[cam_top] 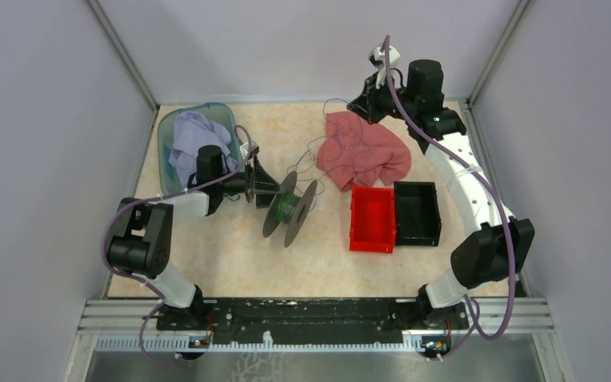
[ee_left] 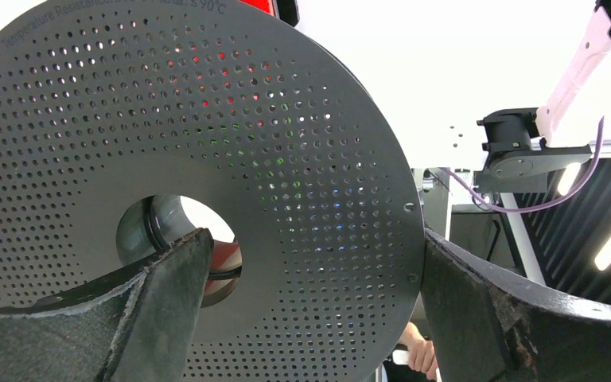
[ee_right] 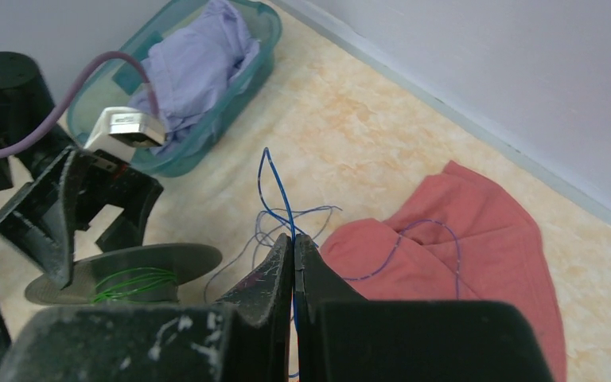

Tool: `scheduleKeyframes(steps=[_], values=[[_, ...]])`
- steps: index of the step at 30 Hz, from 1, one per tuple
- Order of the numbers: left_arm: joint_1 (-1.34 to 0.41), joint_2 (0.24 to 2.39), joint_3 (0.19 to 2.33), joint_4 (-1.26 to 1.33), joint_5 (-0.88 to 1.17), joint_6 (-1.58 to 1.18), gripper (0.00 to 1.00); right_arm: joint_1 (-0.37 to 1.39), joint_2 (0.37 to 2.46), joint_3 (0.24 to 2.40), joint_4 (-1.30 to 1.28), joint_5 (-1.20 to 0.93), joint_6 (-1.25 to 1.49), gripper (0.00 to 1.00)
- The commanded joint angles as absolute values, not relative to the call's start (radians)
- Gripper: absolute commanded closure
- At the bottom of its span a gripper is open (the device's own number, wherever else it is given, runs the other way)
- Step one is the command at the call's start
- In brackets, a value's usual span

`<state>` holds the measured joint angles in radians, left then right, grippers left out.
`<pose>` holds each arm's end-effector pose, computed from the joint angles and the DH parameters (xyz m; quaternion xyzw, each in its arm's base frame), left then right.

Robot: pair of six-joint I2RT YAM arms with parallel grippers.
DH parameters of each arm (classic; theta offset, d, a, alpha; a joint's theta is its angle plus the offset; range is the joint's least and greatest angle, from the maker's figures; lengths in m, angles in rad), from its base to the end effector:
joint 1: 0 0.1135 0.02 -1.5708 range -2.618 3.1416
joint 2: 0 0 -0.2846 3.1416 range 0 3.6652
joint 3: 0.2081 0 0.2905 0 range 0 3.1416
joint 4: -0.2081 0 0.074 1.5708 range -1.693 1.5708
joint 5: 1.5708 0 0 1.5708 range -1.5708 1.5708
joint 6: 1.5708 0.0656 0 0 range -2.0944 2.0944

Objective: Wrap the cables
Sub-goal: Adjust the cable reel at the center of the board.

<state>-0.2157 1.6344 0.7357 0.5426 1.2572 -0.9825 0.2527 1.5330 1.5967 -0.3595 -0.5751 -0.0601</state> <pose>0.3289 -0.1359 0.1796 0.0628 0.7415 -0.6591 0.1089 0.3905 0.1377 0.4383 -0.2868 0.7349 0.2817 0.5462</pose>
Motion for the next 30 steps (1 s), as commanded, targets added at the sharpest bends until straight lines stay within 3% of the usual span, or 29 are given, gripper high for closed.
scheduleKeyframes(steps=[1,18,30], values=[[-0.206,1.618,0.768,0.443,1.267,-0.880,0.00,0.270,1.509,1.610,-0.313,-0.725,-0.065,1.00],[-0.204,1.538,0.845,0.151,1.192,-0.599,0.00,0.366,1.535,1.441,-0.175,-1.013,0.038,1.00],[-0.202,1.461,0.891,-0.053,1.097,-0.330,0.00,0.413,1.561,1.255,0.182,-1.063,0.364,1.00]])
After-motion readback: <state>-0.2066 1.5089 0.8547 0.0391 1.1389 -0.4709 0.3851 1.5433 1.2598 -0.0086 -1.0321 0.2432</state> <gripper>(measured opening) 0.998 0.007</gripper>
